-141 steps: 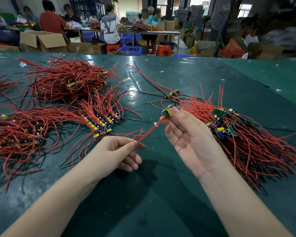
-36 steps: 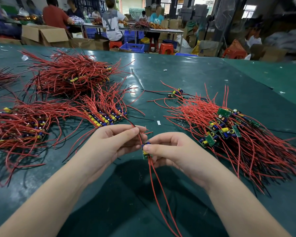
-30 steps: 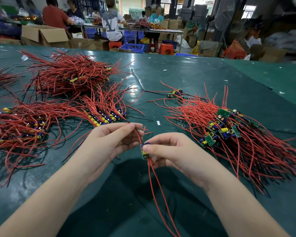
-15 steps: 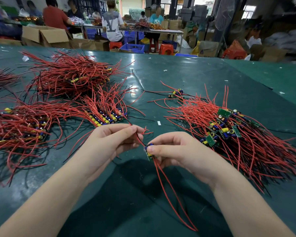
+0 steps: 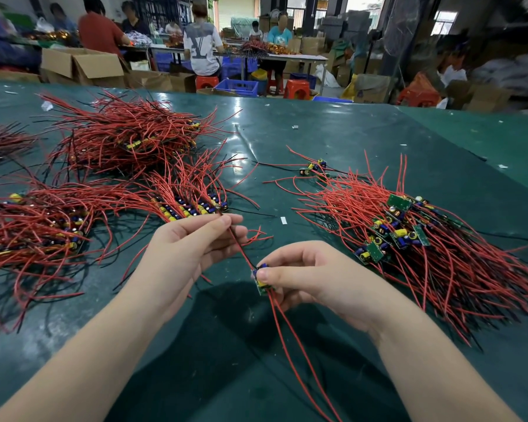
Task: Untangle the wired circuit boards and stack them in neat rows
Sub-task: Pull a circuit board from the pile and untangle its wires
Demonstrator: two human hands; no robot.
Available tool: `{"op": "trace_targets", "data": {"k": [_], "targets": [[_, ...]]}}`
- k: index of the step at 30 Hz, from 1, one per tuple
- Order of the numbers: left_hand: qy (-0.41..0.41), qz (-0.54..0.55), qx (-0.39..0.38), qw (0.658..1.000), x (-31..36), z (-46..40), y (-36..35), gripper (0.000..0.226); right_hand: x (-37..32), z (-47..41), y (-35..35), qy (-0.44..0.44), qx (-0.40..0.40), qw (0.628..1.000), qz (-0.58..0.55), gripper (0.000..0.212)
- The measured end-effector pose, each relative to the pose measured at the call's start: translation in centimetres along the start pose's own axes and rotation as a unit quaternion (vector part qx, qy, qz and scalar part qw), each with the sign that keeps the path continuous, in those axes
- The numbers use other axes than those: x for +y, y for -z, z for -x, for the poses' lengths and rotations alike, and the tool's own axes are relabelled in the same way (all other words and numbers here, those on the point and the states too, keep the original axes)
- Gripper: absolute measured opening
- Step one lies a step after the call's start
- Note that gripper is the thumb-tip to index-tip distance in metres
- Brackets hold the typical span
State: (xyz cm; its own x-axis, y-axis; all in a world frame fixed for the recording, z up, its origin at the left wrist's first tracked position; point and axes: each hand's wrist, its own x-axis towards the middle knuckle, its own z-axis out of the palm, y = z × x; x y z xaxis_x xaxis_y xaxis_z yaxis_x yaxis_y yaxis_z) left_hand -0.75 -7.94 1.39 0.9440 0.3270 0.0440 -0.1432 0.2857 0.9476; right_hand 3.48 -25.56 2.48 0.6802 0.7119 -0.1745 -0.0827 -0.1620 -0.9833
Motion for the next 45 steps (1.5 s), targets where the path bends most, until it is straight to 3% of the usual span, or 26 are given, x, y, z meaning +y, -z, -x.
{"op": "trace_targets", "data": {"k": [5, 29, 40, 45], "targets": [[-0.010, 0.047, 0.014, 0.999, 0.2, -0.3, 0.2, 0.017, -0.1, 0.0, 0.0, -0.002, -0.001, 1.000, 0.003, 0.005], [-0.038, 0.055, 0.112, 0.991, 0.3, -0.6, 0.4, 0.012, -0.2, 0.3, -0.1, -0.022, -0.026, 0.999, 0.033, 0.001], [0.033, 0.093, 0.139, 0.985, 0.8, -1.2, 1.6, 0.019, -0.5, 0.6, 0.6, -0.016, -0.023, 0.999, 0.046, 0.002], [-0.069, -0.031, 0.149, 0.986, 0.2, -1.1, 1.5, 0.017, -0.5, 0.7, 0.9, -0.013, -0.040, 0.998, 0.036, 0.003]]}}
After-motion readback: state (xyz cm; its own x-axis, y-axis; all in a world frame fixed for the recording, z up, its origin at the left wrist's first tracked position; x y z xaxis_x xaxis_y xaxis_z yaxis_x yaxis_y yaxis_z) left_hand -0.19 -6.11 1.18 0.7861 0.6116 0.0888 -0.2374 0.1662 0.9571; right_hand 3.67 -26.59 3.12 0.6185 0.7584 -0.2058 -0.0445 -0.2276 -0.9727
